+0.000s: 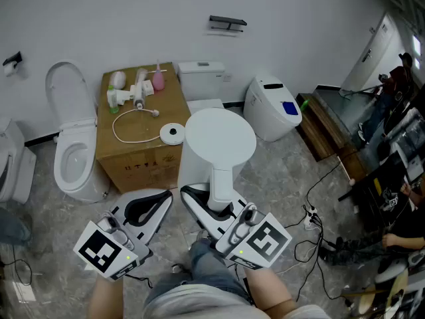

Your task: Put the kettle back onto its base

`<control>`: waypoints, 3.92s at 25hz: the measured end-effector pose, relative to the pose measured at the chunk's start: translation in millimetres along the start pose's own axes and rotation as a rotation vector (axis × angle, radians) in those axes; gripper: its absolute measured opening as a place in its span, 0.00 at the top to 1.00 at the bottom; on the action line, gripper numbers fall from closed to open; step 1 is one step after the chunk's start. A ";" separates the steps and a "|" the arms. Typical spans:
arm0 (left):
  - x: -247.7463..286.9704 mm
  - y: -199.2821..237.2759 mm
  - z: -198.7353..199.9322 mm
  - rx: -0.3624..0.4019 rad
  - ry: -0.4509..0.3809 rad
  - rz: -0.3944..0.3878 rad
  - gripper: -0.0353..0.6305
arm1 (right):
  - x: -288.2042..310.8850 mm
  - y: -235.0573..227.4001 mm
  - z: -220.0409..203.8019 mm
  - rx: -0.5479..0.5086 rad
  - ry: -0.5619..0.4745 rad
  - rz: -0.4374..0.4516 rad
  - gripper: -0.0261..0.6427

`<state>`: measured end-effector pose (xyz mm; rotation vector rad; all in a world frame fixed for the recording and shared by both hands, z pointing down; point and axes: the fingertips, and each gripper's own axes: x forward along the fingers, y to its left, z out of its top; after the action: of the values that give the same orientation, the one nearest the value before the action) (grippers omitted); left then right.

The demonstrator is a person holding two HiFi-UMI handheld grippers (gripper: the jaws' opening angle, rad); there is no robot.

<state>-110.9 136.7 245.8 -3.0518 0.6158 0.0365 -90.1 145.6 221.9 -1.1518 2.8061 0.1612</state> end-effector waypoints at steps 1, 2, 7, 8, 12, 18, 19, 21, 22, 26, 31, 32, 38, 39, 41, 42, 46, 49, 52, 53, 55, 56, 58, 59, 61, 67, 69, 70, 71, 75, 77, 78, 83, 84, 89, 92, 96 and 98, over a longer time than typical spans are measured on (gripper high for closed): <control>1.3 0.5 0.9 0.000 0.001 0.000 0.94 | 0.2 -0.5 1.2 -0.001 0.000 0.001 0.95; 2.4 1.0 1.7 0.000 0.001 0.000 0.94 | 0.6 -1.0 2.2 -0.002 -0.001 0.001 0.95; 7.6 6.8 0.7 -0.005 0.003 -0.006 0.94 | 6.1 -4.3 1.5 -0.002 0.000 0.007 0.95; 8.9 8.1 -0.7 -0.006 0.004 -0.007 0.94 | 7.0 -5.4 0.1 0.000 0.000 0.008 0.95; 15.0 10.7 -6.3 -0.013 0.010 -0.008 0.94 | 7.3 -10.0 -5.0 0.008 0.005 0.015 0.95; 31.8 23.3 -12.6 -0.031 0.025 0.006 0.94 | 13.5 -32.4 -10.4 0.047 0.002 0.029 0.95; 35.8 27.2 -14.3 -0.033 0.028 0.010 0.94 | 16.1 -38.1 -13.0 0.049 0.005 0.033 0.95; 45.4 36.5 -18.0 -0.037 0.033 0.019 0.94 | 21.8 -51.5 -18.5 0.045 0.010 0.043 0.95; 51.1 42.0 -20.0 -0.039 0.035 0.024 0.94 | 25.1 -59.3 -21.3 0.041 0.012 0.048 0.95; 77.7 68.1 -25.2 -0.050 0.021 0.044 0.94 | 41.8 -96.6 -32.8 0.014 0.024 0.080 0.95; 116.5 95.9 -26.6 -0.030 -0.012 0.058 0.94 | 59.3 -147.4 -42.4 0.019 0.031 0.143 0.95; 124.5 100.2 -27.2 -0.020 -0.015 0.062 0.94 | 61.8 -157.4 -44.6 0.021 0.033 0.158 0.95; 161.0 123.3 -36.3 0.016 -0.016 0.112 0.94 | 75.6 -204.5 -62.6 0.029 0.050 0.244 0.95; 165.1 126.5 -39.5 0.006 -0.008 0.113 0.94 | 79.2 -210.9 -66.2 0.032 0.052 0.252 0.95; 171.5 133.7 -46.5 -0.023 0.013 0.104 0.94 | 87.0 -221.5 -73.5 0.042 0.052 0.262 0.95; 174.2 138.9 -49.5 -0.029 0.019 0.100 0.94 | 91.0 -226.1 -77.7 0.048 0.053 0.266 0.95; 183.8 165.8 -57.6 -0.036 0.012 0.107 0.94 | 109.0 -243.9 -97.1 0.081 0.070 0.278 0.95; 187.7 186.1 -70.0 -0.032 0.022 0.108 0.94 | 125.7 -256.9 -115.0 0.081 0.060 0.278 0.95; 188.5 204.2 -90.8 -0.013 0.040 0.106 0.94 | 140.7 -264.5 -139.2 0.081 0.049 0.282 0.95; 189.2 210.2 -97.8 -0.008 0.040 0.107 0.94 | 145.5 -266.8 -148.2 0.083 0.048 0.286 0.95; 189.9 222.3 -112.4 -0.005 0.039 0.111 0.94 | 155.8 -270.8 -166.3 0.086 0.041 0.293 0.95; 189.8 227.9 -120.6 -0.004 0.041 0.113 0.94 | 160.8 -272.2 -175.7 0.087 0.037 0.295 0.95; 189.0 237.6 -137.9 -0.003 0.043 0.113 0.94 | 169.4 -274.1 -195.5 0.088 0.035 0.298 0.95; 188.6 241.6 -145.7 -0.006 0.039 0.112 0.94 | 173.0 -274.4 -205.0 0.088 0.034 0.301 0.95; 187.6 247.8 -160.2 -0.018 0.029 0.112 0.94 | 179.3 -274.4 -221.8 0.088 0.032 0.309 0.95; 186.5 259.0 -190.5 -0.020 0.032 0.126 0.94 | 195.5 -276.0 -261.6 0.078 0.043 0.326 0.95; 184.8 261.8 -194.1 -0.021 0.035 0.132 0.94 | 201.8 -275.0 -270.5 0.084 0.054 0.335 0.95; 183.4 263.1 -195.2 -0.022 0.036 0.135 0.94 | 205.1 -274.3 -274.2 0.087 0.057 0.340 0.95; 181.9 264.6 -196.1 -0.025 0.037 0.139 0.94 | 208.5 -273.8 -277.7 0.088 0.057 0.343 0.95; 175.6 273.4 -197.6 -0.037 0.038 0.161 0.94 | 221.7 -272.7 -293.0 0.095 0.076 0.351 0.95; 172.9 278.1 -198.0 -0.043 0.036 0.173 0.94 | 225.6 -271.7 -301.0 0.100 0.096 0.359 0.95; 171.7 280.5 -198.3 -0.047 0.037 0.178 0.94 | 226.8 -271.6 -304.2 0.098 0.104 0.362 0.95; 168.7 297.6 -192.2 -0.041 -0.001 0.202 0.94 | 229.3 -274.3 -310.2 0.076 0.114 0.376 0.95; 167.4 302.2 -193.0 -0.039 -0.001 0.212 0.94 | 228.2 -275.6 -311.5 0.067 0.114 0.380 0.95; 166.0 317.8 -193.0 -0.036 0.005 0.235 0.94 | 215.1 -281.3 -315.4 0.037 0.119 0.420 0.95; 168.3 321.6 -191.1 -0.042 0.009 0.236 0.94 | 204.7 -292.0 -322.1 0.083 0.132 0.394 0.95; 170.9 324.6 -187.5 -0.053 0.017 0.232 0.94 | 196.3 -305.0 -326.5 0.106 0.151 0.370 0.95; 172.8 325.0 -184.1 -0.063 0.017 0.230 0.94 | 194.9 -301.0 -330.5 0.048 0.178 0.396 0.95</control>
<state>-74.5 -235.6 417.4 -3.0263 0.9815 0.0356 -34.6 -247.8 504.6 -0.6162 3.1464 0.0215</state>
